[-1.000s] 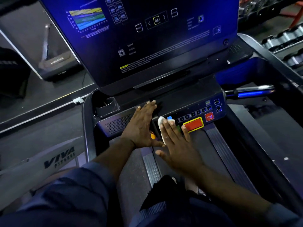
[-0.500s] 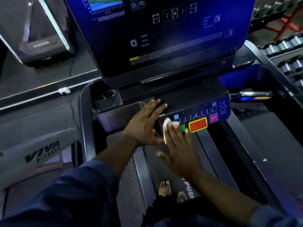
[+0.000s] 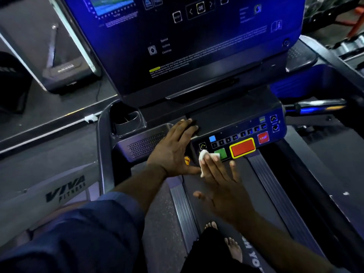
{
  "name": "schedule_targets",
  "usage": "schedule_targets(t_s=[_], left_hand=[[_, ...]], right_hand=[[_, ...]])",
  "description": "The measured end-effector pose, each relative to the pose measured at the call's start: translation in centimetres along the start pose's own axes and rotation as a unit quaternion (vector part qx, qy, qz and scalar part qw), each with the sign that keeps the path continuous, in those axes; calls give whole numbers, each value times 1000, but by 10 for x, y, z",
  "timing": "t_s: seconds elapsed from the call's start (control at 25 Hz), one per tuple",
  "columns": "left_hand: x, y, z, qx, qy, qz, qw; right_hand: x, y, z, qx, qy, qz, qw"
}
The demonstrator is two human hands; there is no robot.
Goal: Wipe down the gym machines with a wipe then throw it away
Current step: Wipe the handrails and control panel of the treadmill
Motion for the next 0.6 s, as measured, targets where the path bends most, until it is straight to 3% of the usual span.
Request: schedule_targets(t_s=[0.28,0.52,0.6], left_hand=[[-1,1,1,11,-8,27,1000],[5,6,1,7,11,20,1000],[5,6,2,-3,15,21,1000]], right_hand=[[2,31,-80,7,-73,3,997],[12,4,-9,-13,-18,18,1000],[16,16,-31,-11,-48,26,998]])
Point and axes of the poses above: each hand's wrist, its own z-axis away from the middle knuckle, its own y-axis out of the back of the hand, x = y × z, the point moved 1 cm from there along -z, towards the middle knuckle, and after that the axes turned 6 degrees about z, right-handed, at the moved point
